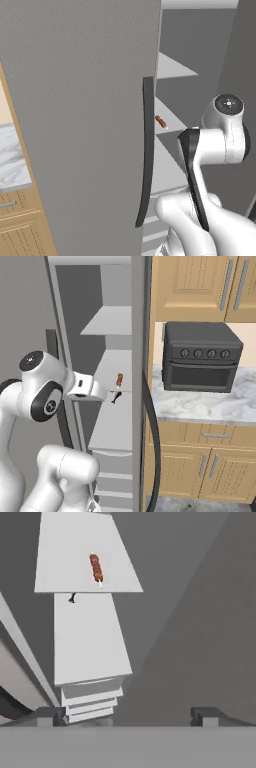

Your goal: Store the kebab skewer in the freezer for long-term storage. Close the freezer door after placing the cooked food.

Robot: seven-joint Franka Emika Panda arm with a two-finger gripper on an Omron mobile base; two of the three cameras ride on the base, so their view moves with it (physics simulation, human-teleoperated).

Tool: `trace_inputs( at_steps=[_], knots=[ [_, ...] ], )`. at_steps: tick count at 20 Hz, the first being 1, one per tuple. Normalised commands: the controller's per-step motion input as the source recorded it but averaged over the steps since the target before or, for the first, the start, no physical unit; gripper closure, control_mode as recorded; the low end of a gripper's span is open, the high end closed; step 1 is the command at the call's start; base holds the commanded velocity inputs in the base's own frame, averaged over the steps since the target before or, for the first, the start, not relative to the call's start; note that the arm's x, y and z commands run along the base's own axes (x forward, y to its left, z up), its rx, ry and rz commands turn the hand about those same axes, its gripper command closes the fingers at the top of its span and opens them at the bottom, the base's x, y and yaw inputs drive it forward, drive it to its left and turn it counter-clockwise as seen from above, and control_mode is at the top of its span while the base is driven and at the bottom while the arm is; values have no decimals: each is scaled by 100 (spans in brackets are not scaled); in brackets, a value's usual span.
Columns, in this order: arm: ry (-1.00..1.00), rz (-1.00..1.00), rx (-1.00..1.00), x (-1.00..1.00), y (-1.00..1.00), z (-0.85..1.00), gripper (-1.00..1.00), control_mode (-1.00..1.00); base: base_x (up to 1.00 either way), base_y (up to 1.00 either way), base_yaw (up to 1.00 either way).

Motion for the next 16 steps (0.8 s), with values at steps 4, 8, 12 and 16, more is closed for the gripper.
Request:
trace_inputs(
  at_steps=[4,8,12,16],
  knots=[
    [33,0,5,-68,0,0,-100,-100,0,0,0],
    [26,0,10,-52,12,0,-100,-100,0,0,0],
    [20,0,14,-38,17,0,-100,-100,0,0,0],
    [17,0,12,-31,22,0,-100,-100,0,0,0]
  ],
)
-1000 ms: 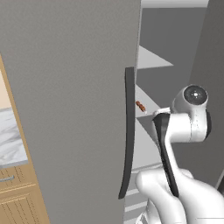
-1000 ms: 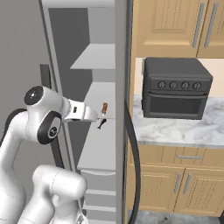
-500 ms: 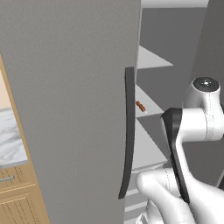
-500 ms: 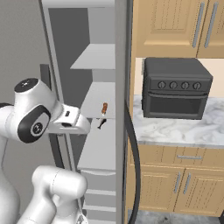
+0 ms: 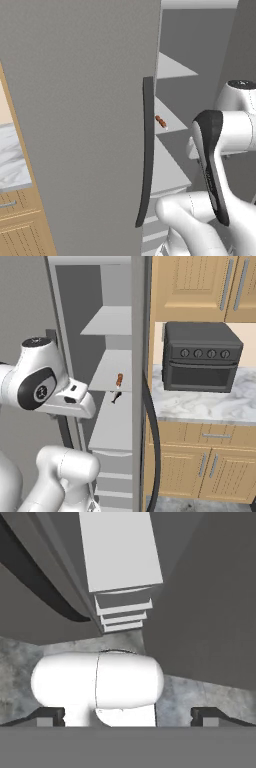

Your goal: Store the kebab skewer in the freezer for long-term storage. Close the freezer door after placing the cooked food.

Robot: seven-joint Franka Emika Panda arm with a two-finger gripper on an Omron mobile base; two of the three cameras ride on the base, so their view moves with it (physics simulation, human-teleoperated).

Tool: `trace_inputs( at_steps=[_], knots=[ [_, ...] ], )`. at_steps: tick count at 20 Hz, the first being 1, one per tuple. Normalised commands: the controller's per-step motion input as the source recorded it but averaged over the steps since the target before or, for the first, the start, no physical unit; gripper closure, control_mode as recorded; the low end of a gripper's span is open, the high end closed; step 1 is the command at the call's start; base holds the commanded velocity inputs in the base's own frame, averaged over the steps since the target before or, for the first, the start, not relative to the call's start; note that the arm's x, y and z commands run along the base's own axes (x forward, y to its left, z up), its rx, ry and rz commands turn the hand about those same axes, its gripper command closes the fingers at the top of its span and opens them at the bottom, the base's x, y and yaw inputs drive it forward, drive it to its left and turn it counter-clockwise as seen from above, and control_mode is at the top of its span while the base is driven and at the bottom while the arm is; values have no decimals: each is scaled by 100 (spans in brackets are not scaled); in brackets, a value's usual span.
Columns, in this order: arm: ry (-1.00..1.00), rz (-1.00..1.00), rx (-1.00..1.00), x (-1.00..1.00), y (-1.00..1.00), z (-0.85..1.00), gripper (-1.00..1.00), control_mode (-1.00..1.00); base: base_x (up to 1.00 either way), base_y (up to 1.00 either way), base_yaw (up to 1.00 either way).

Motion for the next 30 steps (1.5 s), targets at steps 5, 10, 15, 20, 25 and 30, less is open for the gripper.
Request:
trace_inputs(
  at_steps=[5,10,15,20,25,30],
  knots=[
    [17,-1,5,-27,17,-3,-100,-100,0,0,0],
    [-6,-11,0,-38,25,-3,-100,-100,0,0,0],
    [-6,-18,2,-13,6,-3,-100,-100,0,0,0],
    [-1,-24,8,-2,-8,-15,-100,-100,0,0,0],
    [0,-11,1,0,-1,-1,-100,-100,0,0,0],
    [0,0,0,0,0,0,-100,-100,0,0,0]
  ],
)
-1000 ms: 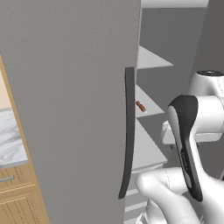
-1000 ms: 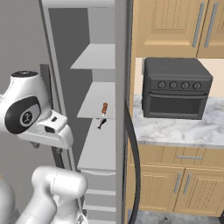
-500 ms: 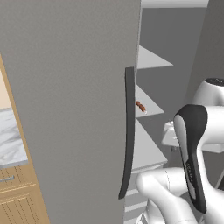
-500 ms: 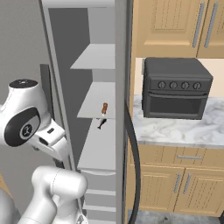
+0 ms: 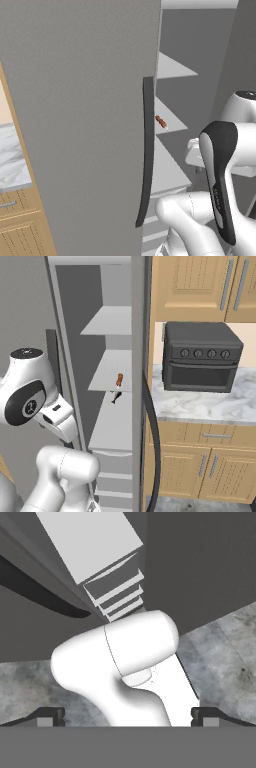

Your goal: Store the kebab skewer in the freezer for long-term storage. Close the freezer door after placing the cooked food.

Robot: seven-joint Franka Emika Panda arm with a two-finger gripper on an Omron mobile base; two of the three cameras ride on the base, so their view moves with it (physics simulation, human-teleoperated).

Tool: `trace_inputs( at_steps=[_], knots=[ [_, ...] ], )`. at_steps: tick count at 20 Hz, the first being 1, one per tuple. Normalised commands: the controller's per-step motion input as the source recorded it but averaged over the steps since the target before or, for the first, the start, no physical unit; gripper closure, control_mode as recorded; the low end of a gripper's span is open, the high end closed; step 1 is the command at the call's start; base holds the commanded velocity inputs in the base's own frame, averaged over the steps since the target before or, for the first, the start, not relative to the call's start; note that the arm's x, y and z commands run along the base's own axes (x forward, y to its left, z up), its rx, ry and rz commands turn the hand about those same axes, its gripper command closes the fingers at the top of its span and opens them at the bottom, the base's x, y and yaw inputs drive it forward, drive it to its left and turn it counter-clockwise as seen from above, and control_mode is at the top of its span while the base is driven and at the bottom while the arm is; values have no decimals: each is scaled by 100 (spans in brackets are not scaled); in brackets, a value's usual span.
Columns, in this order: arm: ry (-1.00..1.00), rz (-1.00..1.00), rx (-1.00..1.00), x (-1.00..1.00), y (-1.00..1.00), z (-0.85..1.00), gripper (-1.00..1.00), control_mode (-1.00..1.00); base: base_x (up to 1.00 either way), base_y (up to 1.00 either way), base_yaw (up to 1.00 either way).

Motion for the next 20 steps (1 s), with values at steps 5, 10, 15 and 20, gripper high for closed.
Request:
trace_inputs(
  at_steps=[5,10,15,20],
  knots=[
    [0,0,0,0,0,0,-100,-100,0,0,0],
    [0,2,0,0,0,0,-100,100,0,0,1],
    [0,0,0,0,0,0,-100,100,0,0,15],
    [0,0,0,0,0,0,-100,100,0,-13,19]
  ],
)
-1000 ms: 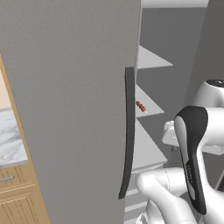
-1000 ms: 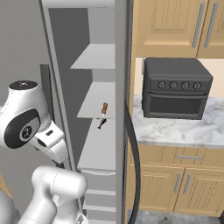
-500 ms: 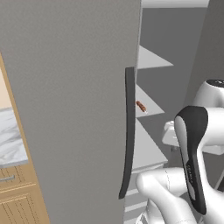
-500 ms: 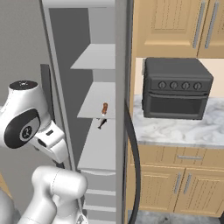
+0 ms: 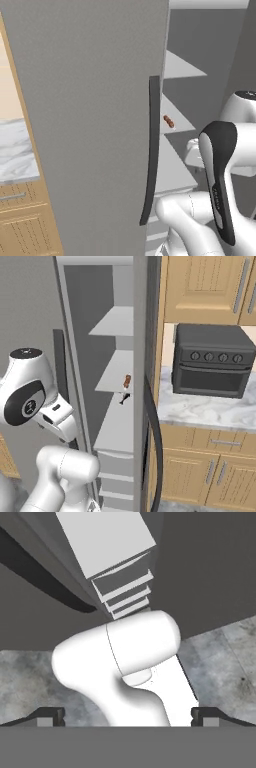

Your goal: Store the kebab skewer in the freezer for long-term storage. Close the freezer door after placing the cooked food.

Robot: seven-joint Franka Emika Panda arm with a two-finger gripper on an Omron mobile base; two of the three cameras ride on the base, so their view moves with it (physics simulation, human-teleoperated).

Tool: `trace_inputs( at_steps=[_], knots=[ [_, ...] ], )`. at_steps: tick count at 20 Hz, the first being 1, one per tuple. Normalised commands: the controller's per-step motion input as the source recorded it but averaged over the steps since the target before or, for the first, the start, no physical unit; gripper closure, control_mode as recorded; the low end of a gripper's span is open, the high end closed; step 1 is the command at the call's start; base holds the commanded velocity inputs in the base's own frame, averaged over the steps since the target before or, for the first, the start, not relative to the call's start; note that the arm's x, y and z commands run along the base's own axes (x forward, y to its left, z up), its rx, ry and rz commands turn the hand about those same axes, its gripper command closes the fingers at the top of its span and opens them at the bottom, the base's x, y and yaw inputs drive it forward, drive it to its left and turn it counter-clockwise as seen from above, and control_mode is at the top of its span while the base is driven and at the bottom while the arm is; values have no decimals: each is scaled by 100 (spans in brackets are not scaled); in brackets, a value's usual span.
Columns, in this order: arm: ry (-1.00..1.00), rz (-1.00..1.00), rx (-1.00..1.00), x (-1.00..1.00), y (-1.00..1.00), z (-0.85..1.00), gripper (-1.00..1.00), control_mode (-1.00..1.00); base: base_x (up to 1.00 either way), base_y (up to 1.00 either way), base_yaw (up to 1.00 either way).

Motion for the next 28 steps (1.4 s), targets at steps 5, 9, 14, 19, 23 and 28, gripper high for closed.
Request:
trace_inputs(
  at_steps=[5,9,14,19,23,28],
  knots=[
    [0,0,0,0,0,0,-100,100,-36,-17,30],
    [0,0,0,0,0,0,-100,100,-67,0,18],
    [0,0,0,0,0,0,-100,100,-80,0,4],
    [0,0,0,0,0,0,-100,100,-56,0,0],
    [0,0,0,0,0,0,-100,100,-20,-1,-5],
    [0,0,0,0,0,0,-100,100,-8,-18,-5]
  ],
)
